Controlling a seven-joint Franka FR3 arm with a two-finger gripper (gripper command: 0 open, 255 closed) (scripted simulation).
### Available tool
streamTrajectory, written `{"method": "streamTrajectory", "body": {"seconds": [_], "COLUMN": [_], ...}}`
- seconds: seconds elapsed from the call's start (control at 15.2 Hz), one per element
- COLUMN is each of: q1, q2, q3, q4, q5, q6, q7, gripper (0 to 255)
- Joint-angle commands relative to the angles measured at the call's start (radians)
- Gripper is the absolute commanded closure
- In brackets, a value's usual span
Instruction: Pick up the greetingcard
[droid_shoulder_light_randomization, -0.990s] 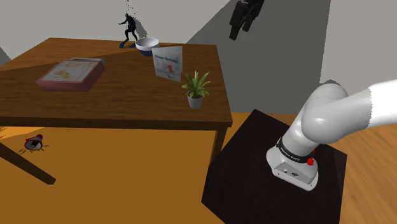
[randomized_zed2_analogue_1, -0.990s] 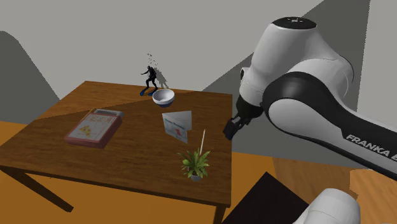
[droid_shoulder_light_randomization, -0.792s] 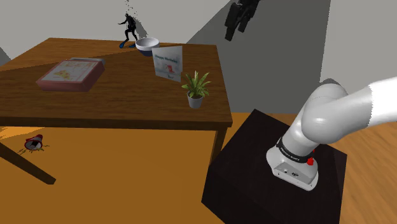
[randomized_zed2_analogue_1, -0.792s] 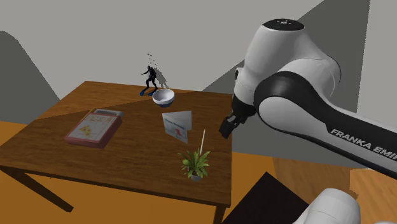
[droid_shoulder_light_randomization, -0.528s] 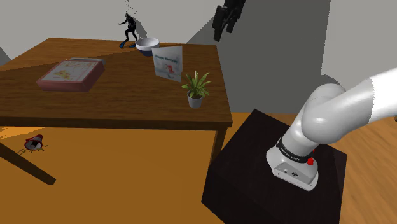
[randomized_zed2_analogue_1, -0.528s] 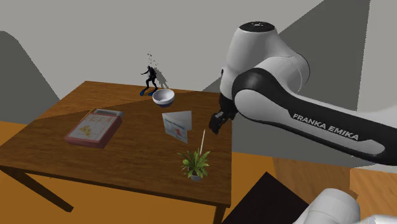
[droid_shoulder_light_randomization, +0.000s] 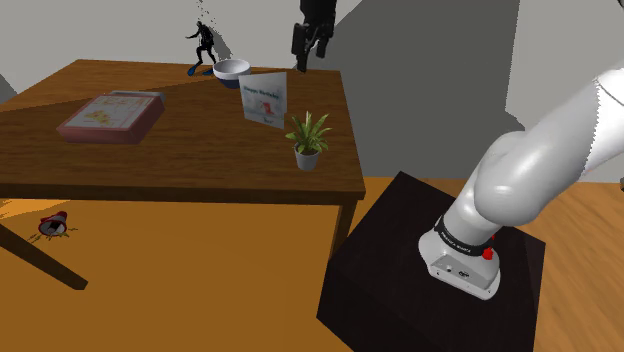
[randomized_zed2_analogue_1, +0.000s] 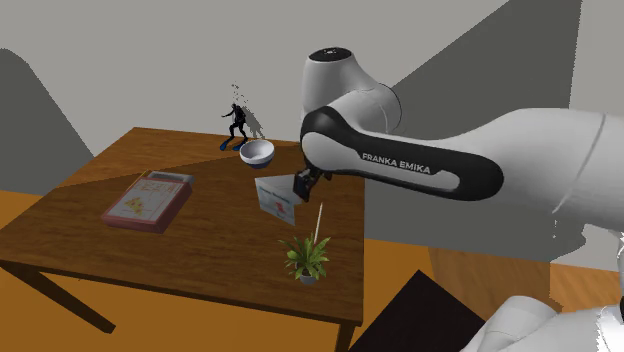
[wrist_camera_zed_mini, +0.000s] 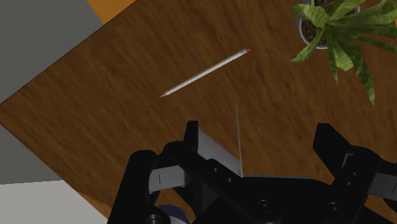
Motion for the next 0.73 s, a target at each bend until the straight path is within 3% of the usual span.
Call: {"method": "streamTrajectory", "body": {"seconds": [0.0,0.66], "q1": [0.001,0.024], "q2": [0.086,0.514], "q3": [0.003,0.022], "q4": [0.06,0.456], "q5": [-0.008,-0.056], "q6": [0.014,-0.014], "q7": [-0.012,-0.056], "gripper": [0,0]}}
